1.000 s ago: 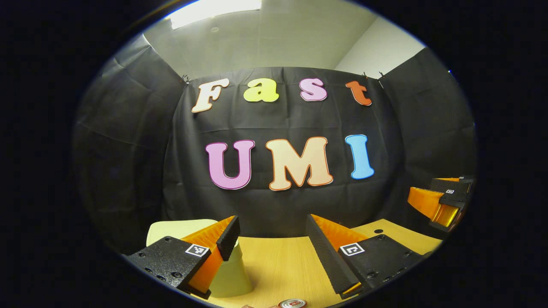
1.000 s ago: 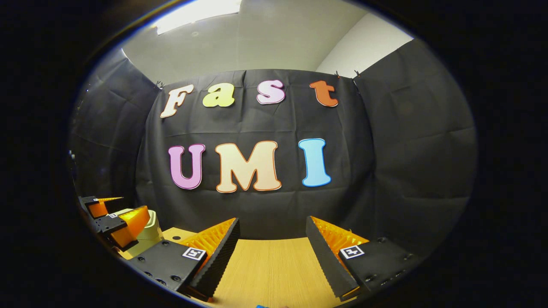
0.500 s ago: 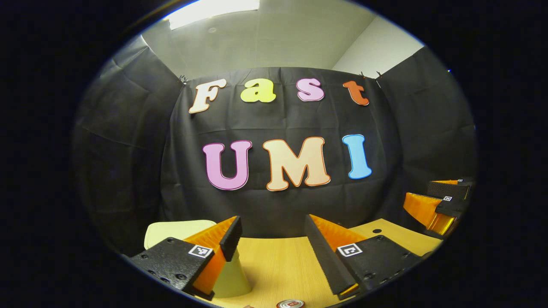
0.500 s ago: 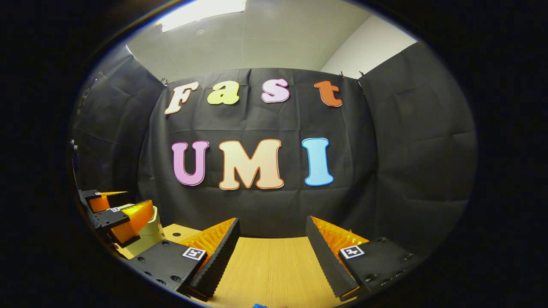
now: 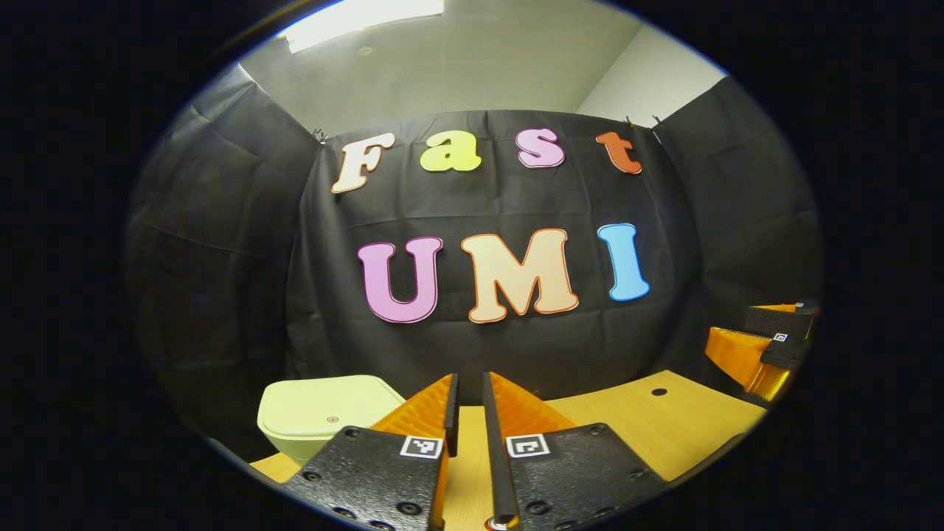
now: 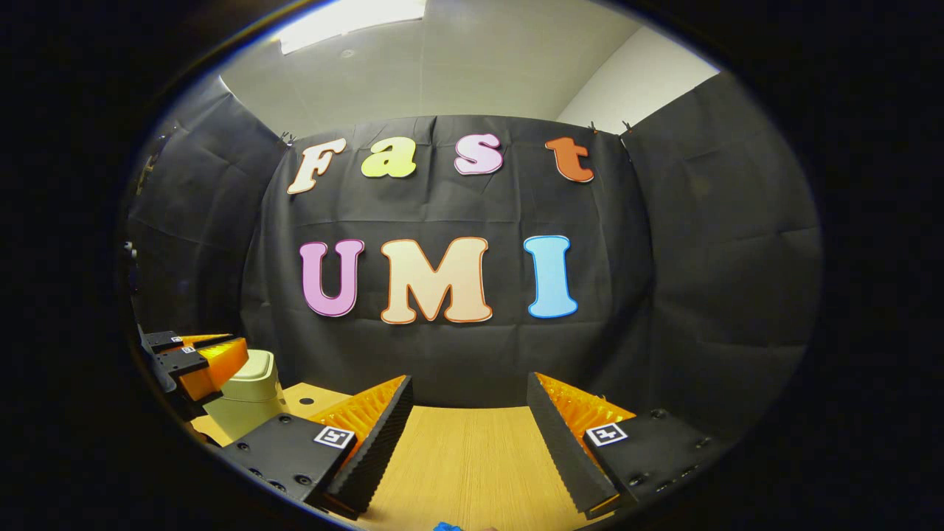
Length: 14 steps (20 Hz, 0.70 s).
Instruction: Press the lid of the desktop garbage bin to open it, pick up the crumpled paper on the desktop and throw it into the bin, then pick up the pop can on the desktop and drop it into the bin, and finally close the garbage bin lid.
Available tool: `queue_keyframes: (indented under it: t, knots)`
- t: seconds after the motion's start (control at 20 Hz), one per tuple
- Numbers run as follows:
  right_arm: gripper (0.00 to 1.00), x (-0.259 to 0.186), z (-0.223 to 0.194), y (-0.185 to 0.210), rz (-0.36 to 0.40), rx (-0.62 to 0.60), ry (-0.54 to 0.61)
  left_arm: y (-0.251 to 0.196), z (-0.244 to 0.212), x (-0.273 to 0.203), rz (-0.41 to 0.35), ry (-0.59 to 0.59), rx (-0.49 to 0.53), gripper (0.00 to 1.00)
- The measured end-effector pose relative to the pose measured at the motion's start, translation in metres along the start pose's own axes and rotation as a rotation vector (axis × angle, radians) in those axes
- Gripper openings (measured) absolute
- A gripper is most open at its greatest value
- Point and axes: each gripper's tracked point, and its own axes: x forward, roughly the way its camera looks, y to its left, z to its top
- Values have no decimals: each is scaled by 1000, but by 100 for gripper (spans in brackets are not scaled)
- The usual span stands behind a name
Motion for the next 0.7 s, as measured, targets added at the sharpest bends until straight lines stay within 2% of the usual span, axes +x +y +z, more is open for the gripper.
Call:
queue_keyframes:
  t: [0.05,0.1,0.15,0.3,0.7]
  knots:
    - [98,0,-1,0,3,-1,-1,3,-2,0,10,13,-9,12]
    - [98,0,0,2,7,-2,-1,1,-10,1,-1,43,-19,2]
    - [98,0,-2,2,10,-4,0,1,-17,2,-5,71,-24,0]
    - [98,0,-2,6,17,-1,4,19,-23,4,33,88,-15,0]
    - [98,1,-15,6,19,-29,32,99,-47,22,227,128,18,0]
